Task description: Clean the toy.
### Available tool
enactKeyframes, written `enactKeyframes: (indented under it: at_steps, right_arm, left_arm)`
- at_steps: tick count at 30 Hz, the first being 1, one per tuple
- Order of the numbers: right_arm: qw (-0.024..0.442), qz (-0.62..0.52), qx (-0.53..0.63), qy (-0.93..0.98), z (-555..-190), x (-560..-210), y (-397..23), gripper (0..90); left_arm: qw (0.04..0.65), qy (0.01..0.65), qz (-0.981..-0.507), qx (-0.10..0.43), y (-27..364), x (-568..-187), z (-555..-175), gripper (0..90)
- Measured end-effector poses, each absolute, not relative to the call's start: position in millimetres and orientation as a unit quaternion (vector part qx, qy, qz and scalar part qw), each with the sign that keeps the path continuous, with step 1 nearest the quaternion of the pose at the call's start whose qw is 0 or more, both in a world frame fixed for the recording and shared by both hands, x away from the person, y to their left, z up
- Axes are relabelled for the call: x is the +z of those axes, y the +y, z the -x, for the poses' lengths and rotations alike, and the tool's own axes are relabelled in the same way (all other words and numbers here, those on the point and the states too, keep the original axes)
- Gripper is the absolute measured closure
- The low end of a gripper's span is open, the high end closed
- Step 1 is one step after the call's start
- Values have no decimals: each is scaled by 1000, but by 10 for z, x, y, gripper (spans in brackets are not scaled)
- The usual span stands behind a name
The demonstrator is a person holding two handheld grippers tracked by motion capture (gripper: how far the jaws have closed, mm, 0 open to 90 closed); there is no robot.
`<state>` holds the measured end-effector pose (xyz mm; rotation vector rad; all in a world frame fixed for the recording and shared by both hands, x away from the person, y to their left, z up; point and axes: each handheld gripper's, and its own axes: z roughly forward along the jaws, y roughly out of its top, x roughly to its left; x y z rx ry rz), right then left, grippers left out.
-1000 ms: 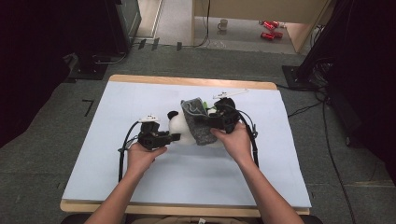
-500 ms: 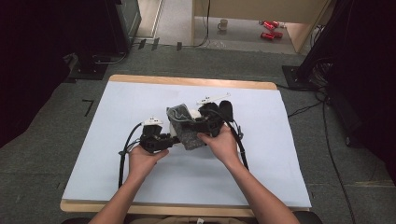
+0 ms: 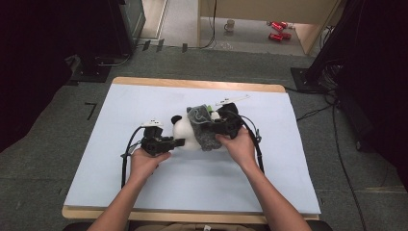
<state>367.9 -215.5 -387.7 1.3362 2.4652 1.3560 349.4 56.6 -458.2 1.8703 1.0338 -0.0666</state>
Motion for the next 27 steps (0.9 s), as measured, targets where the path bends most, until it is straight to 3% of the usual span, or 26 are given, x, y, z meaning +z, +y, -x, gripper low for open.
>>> enactKeyframes:
  at_steps: [27]
  right_arm:
    - [29,-503,454,735,-3543,-3836,-3003,782]
  left_arm:
    - [469,416,-778,-37,572,-4547,-3670,684]
